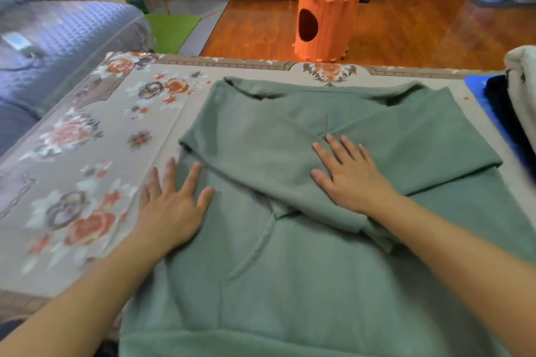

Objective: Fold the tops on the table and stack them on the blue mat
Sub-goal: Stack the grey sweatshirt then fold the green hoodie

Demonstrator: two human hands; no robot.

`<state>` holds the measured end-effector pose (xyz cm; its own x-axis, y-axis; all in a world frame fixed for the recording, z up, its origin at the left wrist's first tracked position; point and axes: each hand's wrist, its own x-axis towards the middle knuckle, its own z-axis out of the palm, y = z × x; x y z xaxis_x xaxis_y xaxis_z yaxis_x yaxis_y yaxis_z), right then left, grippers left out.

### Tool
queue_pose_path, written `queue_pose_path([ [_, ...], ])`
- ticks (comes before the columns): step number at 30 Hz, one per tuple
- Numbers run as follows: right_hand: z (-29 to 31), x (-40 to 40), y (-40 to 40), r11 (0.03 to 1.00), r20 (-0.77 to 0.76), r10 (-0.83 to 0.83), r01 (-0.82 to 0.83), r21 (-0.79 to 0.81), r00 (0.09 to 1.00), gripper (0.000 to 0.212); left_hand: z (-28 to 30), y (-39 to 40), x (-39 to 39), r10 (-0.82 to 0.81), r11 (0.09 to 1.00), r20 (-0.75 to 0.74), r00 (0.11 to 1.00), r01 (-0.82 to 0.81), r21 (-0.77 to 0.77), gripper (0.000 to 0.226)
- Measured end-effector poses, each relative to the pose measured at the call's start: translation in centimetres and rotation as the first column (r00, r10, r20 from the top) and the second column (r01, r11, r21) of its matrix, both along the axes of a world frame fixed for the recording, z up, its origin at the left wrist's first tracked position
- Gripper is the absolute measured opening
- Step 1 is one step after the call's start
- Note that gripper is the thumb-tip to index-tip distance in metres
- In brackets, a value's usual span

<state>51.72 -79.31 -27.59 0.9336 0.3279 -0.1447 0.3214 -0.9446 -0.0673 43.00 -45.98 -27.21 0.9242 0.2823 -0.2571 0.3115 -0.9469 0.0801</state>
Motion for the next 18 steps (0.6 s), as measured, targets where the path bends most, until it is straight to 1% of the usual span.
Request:
queue_pose_path([
  [3,0.3,0.6,-0.2,1.0,-0.025,0.012,-0.011,0.017,1.0,0.083,1.8,1.2,-1.8,0.109,0.994,0.021,0.994,-0.109,-0.01,0.075],
  [5,0.9,0.9,-0.3,1.0,-0.073,0.021,-0.022,-0.002,0.997,0.075,2.8,1.9,-2.3,0.194,0.981,0.031,0.981,-0.193,-0.032,0.062],
  [7,2.0,1.5,0.2,1.0,-0.1,0.011,-0.01,0.015,0.995,0.069,3.3,2.0,-2.7,0.246,0.969,-0.024,0.969,-0.246,-0.011,0.051],
  [9,3.2,2.8,1.3,0.992,-0.048,-0.028,0.033,0.118,0.998,0.06,3.5,1.7,-3.1,0.245,0.969,-0.072,0.967,-0.245,0.008,0.049],
  [10,3.7,3.7,2.0,0.985,-0.003,-0.043,0.043,0.167,0.999,0.055,3.5,1.6,-3.3,0.237,0.971,-0.069,0.969,-0.237,0.005,0.049],
  [12,4.4,5.9,4.1,0.98,0.048,-0.036,0.026,0.196,0.998,0.05,3.4,1.7,-3.9,0.219,0.975,-0.048,0.974,-0.22,-0.017,0.046],
  [13,4.8,7.1,5.3,0.982,0.043,-0.016,0.008,0.188,0.999,0.05,3.2,2.0,-4.2,0.212,0.976,-0.052,0.976,-0.214,-0.037,0.045],
  [15,5.2,10.3,8.0,0.987,0.017,0.032,-0.034,0.156,0.999,0.053,2.9,2.9,-4.8,0.202,0.974,-0.108,0.973,-0.211,-0.087,0.046],
  [16,5.3,12.0,9.4,0.991,0.019,0.045,-0.047,0.129,0.999,0.057,2.8,3.4,-4.9,0.182,0.974,-0.138,0.974,-0.197,-0.11,0.046],
  [18,5.2,15.4,11.5,0.998,0.042,0.02,-0.022,0.058,0.999,0.068,2.9,4.1,-5.0,0.131,0.977,-0.172,0.976,-0.156,-0.143,0.041],
])
